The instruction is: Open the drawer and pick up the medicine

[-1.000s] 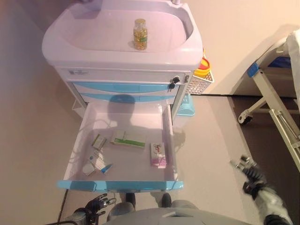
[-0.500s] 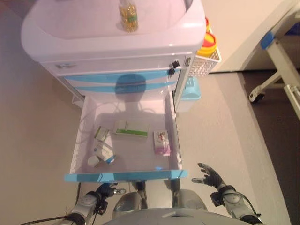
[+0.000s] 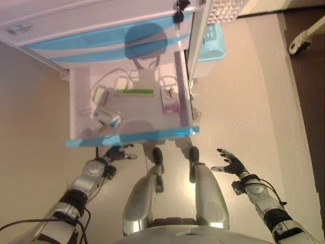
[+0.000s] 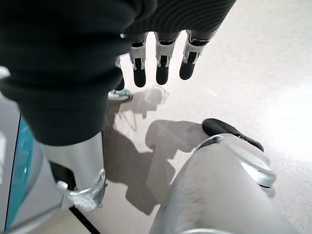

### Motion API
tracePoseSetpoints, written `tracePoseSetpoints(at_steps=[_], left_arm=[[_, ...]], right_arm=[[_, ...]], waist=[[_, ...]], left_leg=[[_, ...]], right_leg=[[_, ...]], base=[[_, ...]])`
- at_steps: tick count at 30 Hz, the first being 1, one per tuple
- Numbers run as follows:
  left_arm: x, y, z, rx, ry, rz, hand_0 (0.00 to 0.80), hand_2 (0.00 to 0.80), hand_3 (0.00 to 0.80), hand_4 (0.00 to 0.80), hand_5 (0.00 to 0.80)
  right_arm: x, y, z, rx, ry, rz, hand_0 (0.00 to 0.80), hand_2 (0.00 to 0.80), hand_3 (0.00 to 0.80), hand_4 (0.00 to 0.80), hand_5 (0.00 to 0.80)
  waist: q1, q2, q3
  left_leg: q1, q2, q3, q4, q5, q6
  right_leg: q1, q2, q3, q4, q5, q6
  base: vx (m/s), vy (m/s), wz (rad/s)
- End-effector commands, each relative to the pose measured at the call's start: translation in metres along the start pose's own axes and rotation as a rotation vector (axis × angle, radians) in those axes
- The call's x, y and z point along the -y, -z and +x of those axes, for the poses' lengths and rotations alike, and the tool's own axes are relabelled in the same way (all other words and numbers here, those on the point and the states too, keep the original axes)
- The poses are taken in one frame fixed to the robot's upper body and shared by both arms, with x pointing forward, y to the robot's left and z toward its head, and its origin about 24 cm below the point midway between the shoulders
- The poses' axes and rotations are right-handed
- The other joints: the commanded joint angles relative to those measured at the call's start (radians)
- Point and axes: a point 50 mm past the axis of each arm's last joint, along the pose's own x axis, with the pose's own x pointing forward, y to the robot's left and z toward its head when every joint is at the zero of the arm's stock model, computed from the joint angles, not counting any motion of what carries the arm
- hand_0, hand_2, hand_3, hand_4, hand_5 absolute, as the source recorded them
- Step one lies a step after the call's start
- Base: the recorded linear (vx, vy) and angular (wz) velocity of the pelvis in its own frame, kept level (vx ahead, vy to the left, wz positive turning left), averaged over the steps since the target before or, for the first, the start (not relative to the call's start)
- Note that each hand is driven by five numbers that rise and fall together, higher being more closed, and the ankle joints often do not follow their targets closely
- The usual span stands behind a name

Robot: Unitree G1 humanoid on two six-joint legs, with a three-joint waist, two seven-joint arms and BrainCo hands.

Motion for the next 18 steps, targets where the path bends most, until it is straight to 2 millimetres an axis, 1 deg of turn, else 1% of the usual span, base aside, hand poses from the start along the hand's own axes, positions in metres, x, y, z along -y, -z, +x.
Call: tracePoseSetpoints(at_steps=[1,2,3,6,7,8,9,10,11,13,15,16,18], left_arm=[[-0.044,-0.051,-0.003,0.150,-0.091,0.047,0.000,0.000,0.000,0.000,0.000],[-0.060,-0.065,-0.005,0.158,-0.113,0.065,0.000,0.000,0.000,0.000,0.000],[-0.069,-0.074,-0.007,0.160,-0.127,0.078,0.000,0.000,0.000,0.000,0.000],[-0.069,-0.074,-0.007,0.160,-0.127,0.078,0.000,0.000,0.000,0.000,0.000],[-0.076,-0.080,-0.008,0.161,-0.137,0.088,0.000,0.000,0.000,0.000,0.000],[-0.120,-0.127,-0.018,0.220,-0.251,0.057,0.000,0.000,0.000,0.000,0.000],[-0.126,-0.134,-0.020,0.228,-0.272,0.046,0.000,0.000,0.000,0.000,0.000],[-0.140,-0.146,-0.025,0.240,-0.334,0.022,0.000,0.000,0.000,0.000,0.000],[-0.150,-0.152,-0.029,0.249,-0.395,0.011,0.000,0.000,0.000,0.000,0.000],[-0.184,-0.175,-0.050,0.340,-0.648,-0.066,0.000,0.000,0.000,0.000,0.000],[-0.209,-0.189,-0.069,0.416,-0.792,-0.187,0.000,0.000,0.000,0.000,0.000],[-0.214,-0.194,-0.074,0.447,-0.837,-0.223,0.000,0.000,0.000,0.000,0.000],[-0.215,-0.197,-0.075,0.477,-0.873,-0.259,0.000,0.000,0.000,0.000,0.000]], right_arm=[[0.004,0.013,-0.018,-0.022,0.005,0.003,0.000,0.000,0.000,0.000,0.000],[0.003,0.016,-0.020,-0.026,0.003,0.004,0.000,0.000,0.000,0.000,0.000],[0.003,0.017,-0.021,-0.027,0.002,0.008,0.000,0.000,0.000,0.000,0.000],[0.003,0.017,-0.021,-0.027,0.002,0.008,0.000,0.000,0.000,0.000,0.000],[0.002,0.018,-0.022,-0.028,0.000,0.012,0.000,0.000,0.000,0.000,0.000],[-0.006,0.017,-0.023,-0.018,-0.007,0.036,0.000,0.000,0.000,0.000,0.000],[-0.007,0.017,-0.023,-0.015,-0.010,0.038,0.000,0.000,0.000,0.000,0.000],[-0.010,0.015,-0.022,-0.009,-0.016,0.045,0.000,0.000,0.000,0.000,0.000],[-0.012,0.014,-0.022,-0.004,-0.022,0.044,0.000,0.000,0.000,0.000,0.000],[-0.017,0.010,-0.019,0.011,-0.033,0.040,0.000,0.000,0.000,0.000,0.000],[-0.025,0.008,-0.018,0.030,-0.037,0.037,0.000,0.000,0.000,0.000,0.000],[-0.029,0.007,-0.017,0.035,-0.035,0.042,0.000,0.000,0.000,0.000,0.000],[-0.031,0.004,-0.015,0.046,-0.036,0.045,0.000,0.000,0.000,0.000,0.000]], waist=[[-0.044,-0.026,-0.037],[-0.051,-0.033,-0.034],[-0.056,-0.037,-0.031],[-0.056,-0.037,-0.031],[-0.060,-0.040,-0.030],[-0.087,-0.061,-0.014],[-0.091,-0.063,-0.013],[-0.100,-0.069,-0.010],[-0.106,-0.072,-0.007],[-0.120,-0.081,-0.004],[-0.130,-0.092,-0.002],[-0.133,-0.097,-0.003],[-0.132,-0.102,-0.004]], left_leg=[[-0.089,-0.043,-0.014,0.244,-0.150,0.053],[-0.101,-0.043,-0.009,0.268,-0.161,0.057],[-0.109,-0.041,-0.005,0.282,-0.167,0.060],[-0.109,-0.041,-0.005,0.282,-0.167,0.060],[-0.114,-0.040,-0.003,0.290,-0.171,0.062],[-0.152,-0.034,0.008,0.341,-0.195,0.075],[-0.155,-0.034,0.010,0.343,-0.197,0.077],[-0.162,-0.033,0.014,0.349,-0.202,0.081],[-0.168,-0.031,0.017,0.354,-0.204,0.083],[-0.180,-0.028,0.020,0.361,-0.209,0.087],[-0.188,-0.023,0.029,0.367,-0.218,0.092],[-0.192,-0.021,0.031,0.369,-0.221,0.092],[-0.194,-0.020,0.034,0.367,-0.223,0.090]], right_leg=[[-0.015,0.023,-0.039,0.048,0.004,-0.014],[-0.026,0.024,-0.032,0.062,0.001,-0.016],[-0.034,0.025,-0.028,0.073,0.000,-0.017],[-0.034,0.025,-0.028,0.073,0.000,-0.017],[-0.040,0.026,-0.025,0.080,-0.001,-0.017],[-0.081,0.043,0.005,0.115,-0.005,-0.019],[-0.087,0.046,0.010,0.118,-0.005,-0.018],[-0.099,0.054,0.020,0.125,-0.006,-0.018],[-0.108,0.058,0.028,0.129,-0.006,-0.018],[-0.126,0.071,0.046,0.140,-0.009,-0.017],[-0.137,0.080,0.058,0.144,-0.011,-0.013],[-0.138,0.085,0.064,0.139,-0.010,-0.010],[-0.139,0.089,0.071,0.130,-0.006,-0.008]], base=[[0.092,0.050,-0.09],[0.071,0.024,-0.14],[0.035,0.005,-0.10],[0.005,0.001,-0.02],[0.063,0.009,-0.03],[0.066,0.010,0.04],[0.061,0.014,0.07],[0.000,0.000,0.00],[0.003,0.023,-0.12],[-0.008,0.018,-0.17],[-0.012,-0.011,-0.15],[-0.012,-0.020,-0.14],[-0.015,-0.014,-0.13]])
